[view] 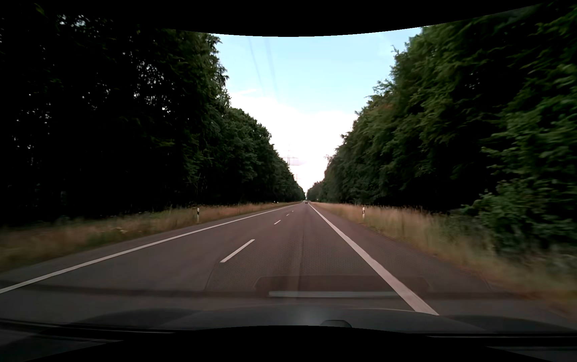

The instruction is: Follow the waypoints while adhering to traffic rules and regulations

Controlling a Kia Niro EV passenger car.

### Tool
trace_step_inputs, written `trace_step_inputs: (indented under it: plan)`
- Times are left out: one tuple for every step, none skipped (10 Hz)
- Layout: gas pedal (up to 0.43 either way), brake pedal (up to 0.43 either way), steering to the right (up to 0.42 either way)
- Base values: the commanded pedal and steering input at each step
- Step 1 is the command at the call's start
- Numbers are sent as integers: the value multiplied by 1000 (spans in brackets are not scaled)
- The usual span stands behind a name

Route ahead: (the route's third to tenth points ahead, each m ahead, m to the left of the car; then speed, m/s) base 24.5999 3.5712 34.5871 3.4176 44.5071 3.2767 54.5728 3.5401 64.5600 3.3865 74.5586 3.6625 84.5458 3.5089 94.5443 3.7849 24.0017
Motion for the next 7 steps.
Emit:
trace_step_inputs:
  plan:
    - [47,0,-3]
    - [47,0,-3]
    - [47,0,-3]
    - [47,0,-2]
    - [47,0,-3]
    - [47,0,-4]
    - [47,0,-4]
